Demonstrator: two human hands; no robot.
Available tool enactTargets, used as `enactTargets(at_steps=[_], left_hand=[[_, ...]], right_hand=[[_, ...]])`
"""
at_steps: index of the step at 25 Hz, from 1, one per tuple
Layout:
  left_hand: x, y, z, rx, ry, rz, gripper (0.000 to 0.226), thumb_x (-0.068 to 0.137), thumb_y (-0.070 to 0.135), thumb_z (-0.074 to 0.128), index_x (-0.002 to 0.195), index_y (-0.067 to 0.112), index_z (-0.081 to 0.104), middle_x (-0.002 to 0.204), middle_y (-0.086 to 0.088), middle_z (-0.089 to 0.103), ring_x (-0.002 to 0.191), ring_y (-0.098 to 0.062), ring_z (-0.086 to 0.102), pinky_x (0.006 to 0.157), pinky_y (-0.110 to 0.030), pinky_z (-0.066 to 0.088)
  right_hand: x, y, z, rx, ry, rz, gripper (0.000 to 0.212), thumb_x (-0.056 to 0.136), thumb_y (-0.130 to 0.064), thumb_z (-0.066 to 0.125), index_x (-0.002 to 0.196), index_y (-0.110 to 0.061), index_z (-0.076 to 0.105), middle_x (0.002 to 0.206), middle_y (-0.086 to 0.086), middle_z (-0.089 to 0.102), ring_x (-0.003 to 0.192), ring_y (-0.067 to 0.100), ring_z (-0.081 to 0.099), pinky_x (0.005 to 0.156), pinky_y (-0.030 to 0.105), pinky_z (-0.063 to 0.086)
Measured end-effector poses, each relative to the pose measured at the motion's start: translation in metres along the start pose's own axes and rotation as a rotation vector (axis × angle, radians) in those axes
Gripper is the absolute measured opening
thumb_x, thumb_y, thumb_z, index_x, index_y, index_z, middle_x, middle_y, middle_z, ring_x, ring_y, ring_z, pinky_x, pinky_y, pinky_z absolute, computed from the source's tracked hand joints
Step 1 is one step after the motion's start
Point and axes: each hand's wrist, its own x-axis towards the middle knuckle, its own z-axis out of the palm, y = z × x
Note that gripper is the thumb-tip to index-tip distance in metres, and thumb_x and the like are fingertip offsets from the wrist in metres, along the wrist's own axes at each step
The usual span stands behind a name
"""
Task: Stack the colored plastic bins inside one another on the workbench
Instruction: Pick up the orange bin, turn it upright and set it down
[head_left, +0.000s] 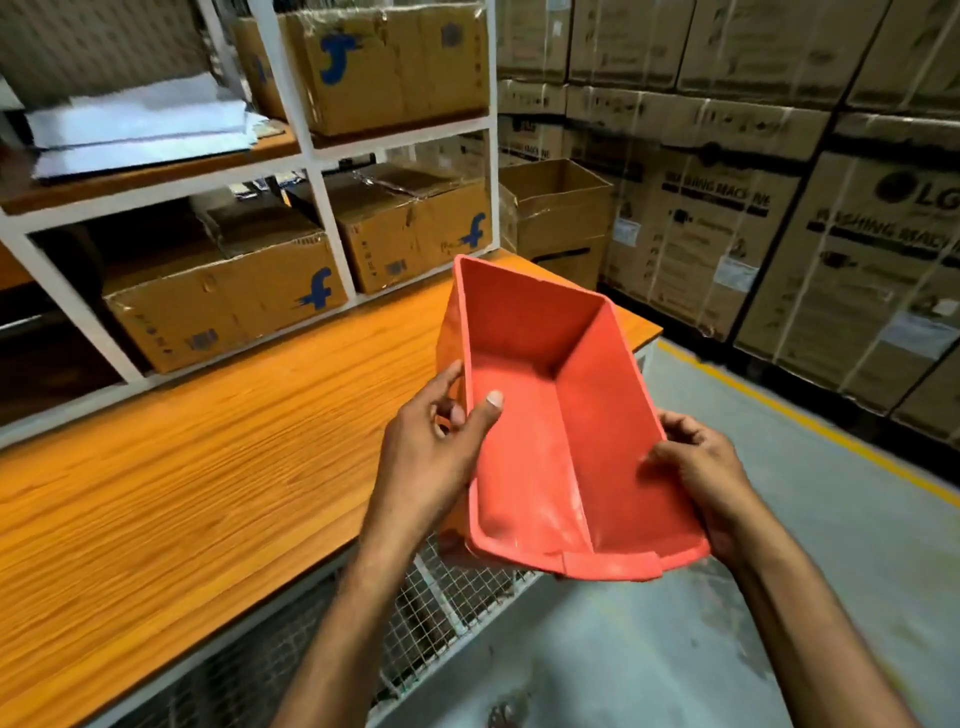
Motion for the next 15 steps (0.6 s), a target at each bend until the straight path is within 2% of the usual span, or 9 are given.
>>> enactTargets(at_steps=[2, 3, 4, 6, 8, 9, 12, 14, 15], left_hand=[[0.027, 0.008, 0.017, 0.070, 0.045, 0.036, 0.047, 0.092, 0.044, 0.070, 0.138, 0.039, 0.060, 0.076, 0.007, 0.058, 0.082, -0.003, 0.067, 0.073, -0.026, 0.051], [0.043, 0.008, 0.025, 0.077, 0.056, 0.033, 0.035, 0.092, 0.042, 0.070, 0.127, 0.047, 0.063, 0.073, 0.010, 0.057, 0.077, 0.005, 0.064, 0.072, -0.026, 0.049], [0.059, 0.008, 0.031, 0.057, 0.054, 0.015, 0.025, 0.092, 0.040, 0.070, 0.111, 0.055, 0.062, 0.070, 0.011, 0.056, 0.073, 0.009, 0.061, 0.072, -0.031, 0.049], [0.094, 0.003, 0.042, 0.019, 0.054, -0.027, 0.025, 0.093, 0.035, 0.071, 0.096, 0.057, 0.059, 0.068, 0.015, 0.055, 0.073, 0.002, 0.062, 0.077, -0.044, 0.056], [0.129, -0.001, 0.052, -0.024, 0.059, -0.085, 0.022, 0.094, 0.032, 0.071, 0.103, 0.050, 0.062, 0.074, 0.011, 0.055, 0.085, -0.023, 0.070, 0.081, -0.050, 0.059], [0.143, -0.002, 0.055, -0.062, 0.046, -0.131, 0.023, 0.094, 0.030, 0.071, 0.110, 0.046, 0.064, 0.079, 0.005, 0.057, 0.087, -0.030, 0.072, 0.078, -0.048, 0.059], [0.189, -0.004, 0.062, -0.193, 0.055, -0.280, 0.031, 0.096, 0.030, 0.069, 0.127, 0.029, 0.066, 0.099, -0.008, 0.074, 0.093, -0.026, 0.076, 0.067, -0.036, 0.055], [0.215, -0.007, 0.066, -0.218, 0.099, -0.364, 0.024, 0.097, 0.029, 0.068, 0.121, 0.025, 0.071, 0.101, -0.004, 0.081, 0.091, -0.022, 0.077, 0.066, -0.029, 0.055], [0.226, -0.008, 0.069, -0.240, 0.123, -0.398, 0.019, 0.097, 0.028, 0.068, 0.115, 0.023, 0.073, 0.099, -0.002, 0.081, 0.089, -0.020, 0.077, 0.068, -0.028, 0.055]], right_hand=[[0.037, -0.006, 0.001, -0.020, -0.046, 0.045, 0.051, 0.074, 0.018, 0.055, 0.108, -0.015, 0.074, 0.091, 0.014, 0.077, 0.064, 0.023, 0.068, 0.057, 0.030, 0.058], [0.055, -0.009, 0.002, -0.037, -0.069, 0.061, 0.050, 0.073, 0.018, 0.055, 0.107, -0.013, 0.074, 0.089, 0.015, 0.077, 0.065, 0.025, 0.069, 0.058, 0.031, 0.058], [0.074, -0.012, 0.004, -0.045, -0.096, 0.073, 0.048, 0.073, 0.017, 0.056, 0.107, -0.012, 0.074, 0.090, 0.017, 0.077, 0.067, 0.028, 0.069, 0.060, 0.034, 0.059], [0.112, -0.020, 0.008, -0.033, -0.144, 0.088, 0.047, 0.073, 0.016, 0.055, 0.107, -0.010, 0.074, 0.093, 0.021, 0.077, 0.073, 0.033, 0.069, 0.067, 0.039, 0.059], [0.151, -0.032, 0.012, -0.026, -0.171, 0.119, 0.040, 0.075, 0.017, 0.053, 0.104, -0.005, 0.072, 0.087, 0.023, 0.074, 0.072, 0.034, 0.067, 0.068, 0.040, 0.058], [0.167, -0.039, 0.013, -0.012, -0.189, 0.140, 0.033, 0.077, 0.017, 0.053, 0.097, -0.003, 0.070, 0.081, 0.022, 0.071, 0.068, 0.033, 0.066, 0.066, 0.038, 0.058], [0.216, -0.067, 0.021, 0.006, -0.240, 0.189, 0.023, 0.083, 0.016, 0.053, 0.082, -0.006, 0.061, 0.064, 0.014, 0.062, 0.053, 0.027, 0.060, 0.058, 0.032, 0.056], [0.249, -0.084, 0.027, 0.018, -0.286, 0.213, 0.019, 0.085, 0.010, 0.057, 0.081, -0.008, 0.059, 0.066, 0.015, 0.060, 0.053, 0.026, 0.060, 0.058, 0.033, 0.057], [0.265, -0.091, 0.029, 0.030, -0.320, 0.237, 0.014, 0.084, 0.006, 0.062, 0.083, -0.007, 0.061, 0.073, 0.018, 0.062, 0.057, 0.027, 0.063, 0.062, 0.036, 0.060]])
